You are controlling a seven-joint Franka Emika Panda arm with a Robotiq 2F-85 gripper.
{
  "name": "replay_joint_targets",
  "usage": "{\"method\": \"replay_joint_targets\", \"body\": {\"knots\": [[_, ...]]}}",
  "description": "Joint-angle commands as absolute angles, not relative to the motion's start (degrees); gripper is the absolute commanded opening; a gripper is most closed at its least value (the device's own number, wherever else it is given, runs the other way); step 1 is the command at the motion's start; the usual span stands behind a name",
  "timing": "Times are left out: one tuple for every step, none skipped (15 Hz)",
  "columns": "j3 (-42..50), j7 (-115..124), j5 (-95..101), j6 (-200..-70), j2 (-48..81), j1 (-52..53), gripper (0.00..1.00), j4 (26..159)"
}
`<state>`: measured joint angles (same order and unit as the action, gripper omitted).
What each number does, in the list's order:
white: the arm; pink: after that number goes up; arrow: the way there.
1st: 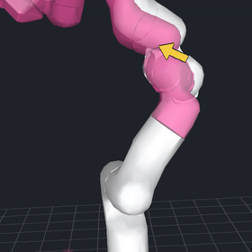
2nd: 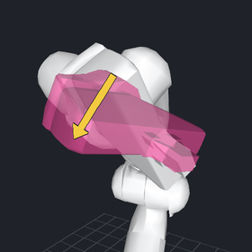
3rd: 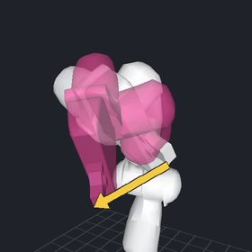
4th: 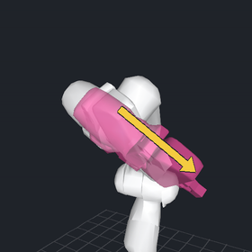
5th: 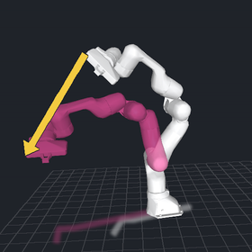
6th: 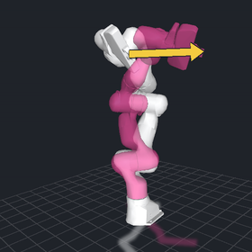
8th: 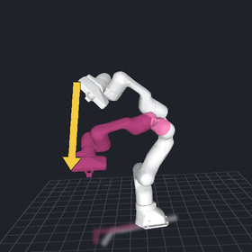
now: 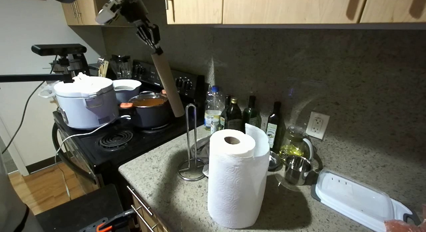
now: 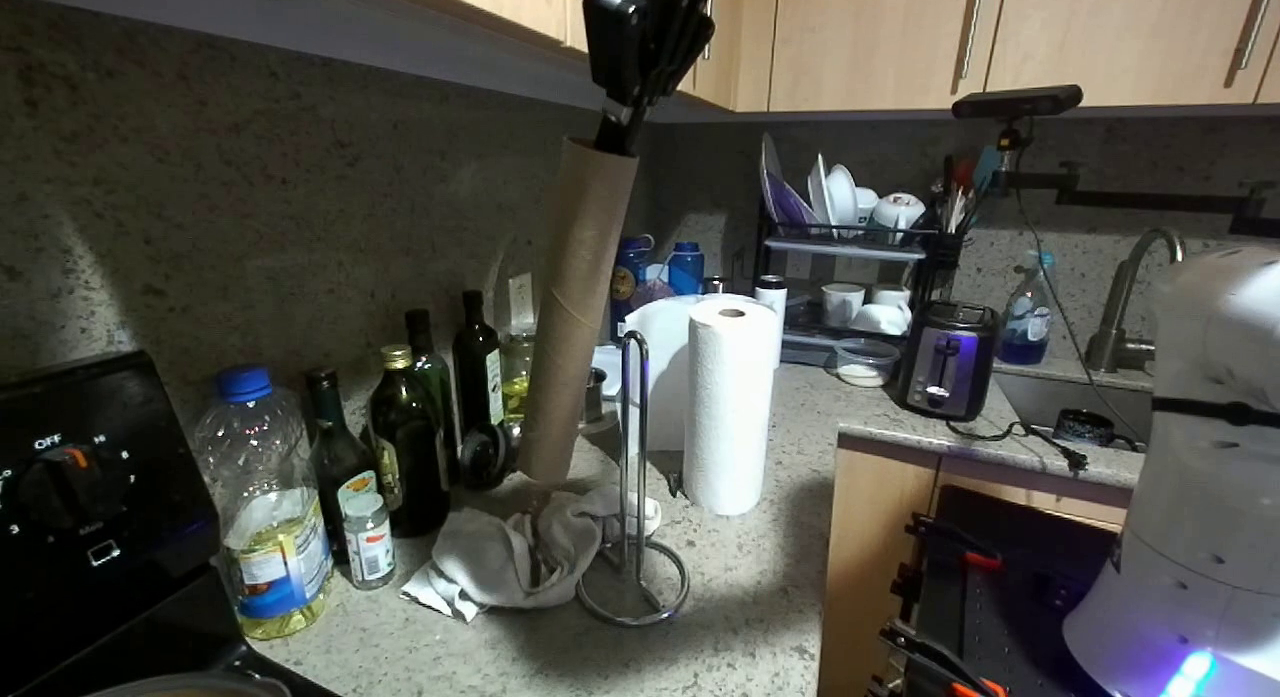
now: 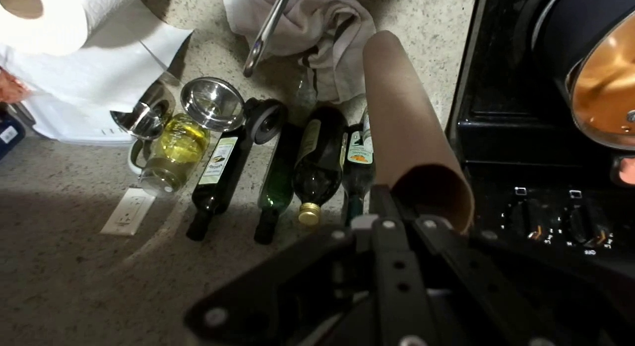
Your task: Remove the empty paper roll off of the holder then put the empty paper roll on the holder
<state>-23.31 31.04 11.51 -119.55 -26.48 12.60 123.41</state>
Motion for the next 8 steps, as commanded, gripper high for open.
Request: {"method": "replay_joint_targets", "body": {"knots": [[-24.97, 32.85, 13.23, -116.31, -29.74, 10.57, 0.0, 122.63], [-25.18, 33.11, 13.57, -116.03, -30.3, 10.3, 0.0, 122.52], [-25.26, 33.29, 13.8, -115.78, -31.02, 10.11, 0.0, 122.49], [-25.55, 33.42, 14.13, -115.53, -31.53, 9.87, 0.0, 122.21], [-25.57, 33.23, 14.25, -115.46, -32.18, 9.75, 0.0, 122.21], [-25.85, 33.28, 14.38, -115.15, -32.59, 9.47, 0.0, 121.76], [-26.1, 33.23, 14.48, -115.0, -33.01, 9.17, 0.0, 121.55], [-26.34, 33.18, 14.5, -114.7, -33.36, 8.91, 0.0, 121.23]]}}
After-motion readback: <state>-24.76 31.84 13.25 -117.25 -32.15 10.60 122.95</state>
